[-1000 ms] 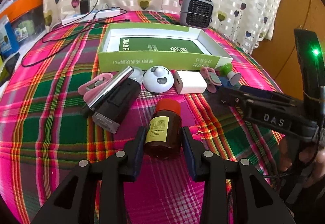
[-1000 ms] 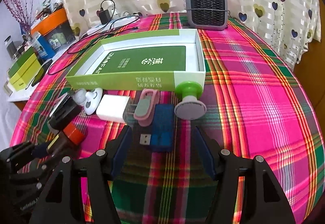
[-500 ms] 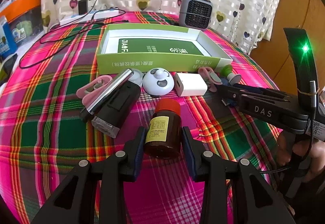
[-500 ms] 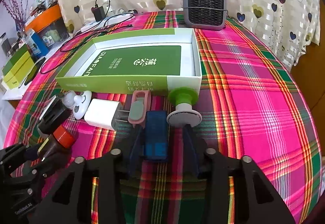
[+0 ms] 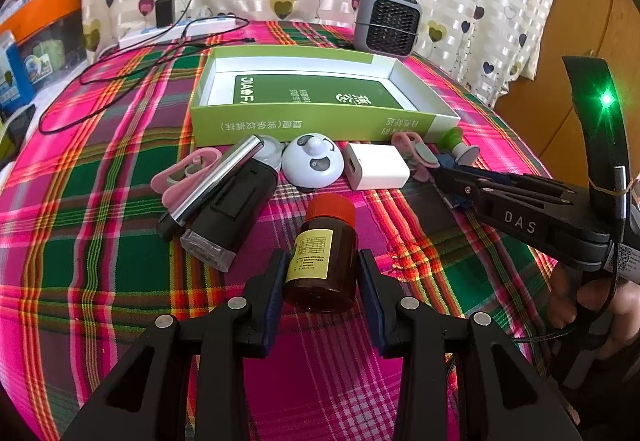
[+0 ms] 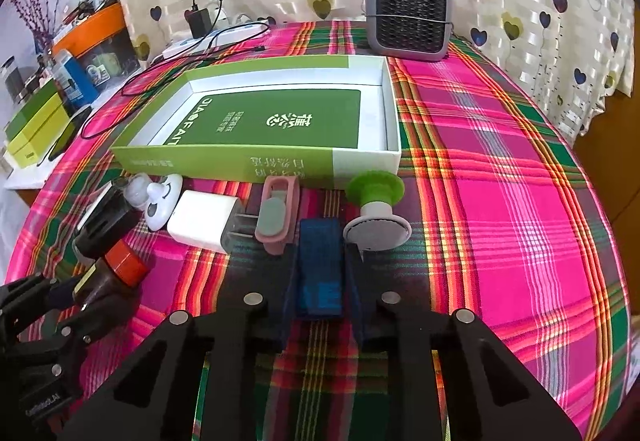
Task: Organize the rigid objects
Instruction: 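Grasp the brown bottle with the left tool while the right tool grasps the blue USB drive, then carry the bottle with the left tool while the right tool carries the USB drive into the green box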
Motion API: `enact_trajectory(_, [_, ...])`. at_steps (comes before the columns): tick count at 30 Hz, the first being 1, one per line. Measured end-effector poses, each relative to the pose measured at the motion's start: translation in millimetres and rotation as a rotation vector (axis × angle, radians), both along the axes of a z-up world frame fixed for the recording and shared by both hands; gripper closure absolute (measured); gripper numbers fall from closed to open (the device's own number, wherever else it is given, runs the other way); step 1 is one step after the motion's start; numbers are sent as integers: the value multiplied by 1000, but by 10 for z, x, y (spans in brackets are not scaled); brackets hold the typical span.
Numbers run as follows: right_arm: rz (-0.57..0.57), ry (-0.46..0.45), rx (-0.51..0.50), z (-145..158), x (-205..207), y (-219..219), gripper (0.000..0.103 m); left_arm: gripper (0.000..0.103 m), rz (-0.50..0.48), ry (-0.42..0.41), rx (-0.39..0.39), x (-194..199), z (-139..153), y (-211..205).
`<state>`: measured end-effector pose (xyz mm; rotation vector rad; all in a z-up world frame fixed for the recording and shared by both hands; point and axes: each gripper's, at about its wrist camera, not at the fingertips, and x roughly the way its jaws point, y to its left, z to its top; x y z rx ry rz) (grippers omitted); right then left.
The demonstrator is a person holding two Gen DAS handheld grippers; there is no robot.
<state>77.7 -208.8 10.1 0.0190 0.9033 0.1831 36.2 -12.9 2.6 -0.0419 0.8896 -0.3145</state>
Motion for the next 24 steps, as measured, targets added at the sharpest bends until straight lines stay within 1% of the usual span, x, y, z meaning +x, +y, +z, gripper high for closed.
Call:
enact_trajectory(4, [0, 0, 2, 1, -3, -4, 79, 70, 4, 3, -12, 14, -8, 20])
enact_trajectory(9, [-2, 1, 5, 9, -15, -6, 79, 72, 11, 6, -7, 14, -10, 36])
enact_trajectory(24, [2, -3, 25, 53, -93, -5, 80, 72, 30, 0, -6, -29, 48, 92])
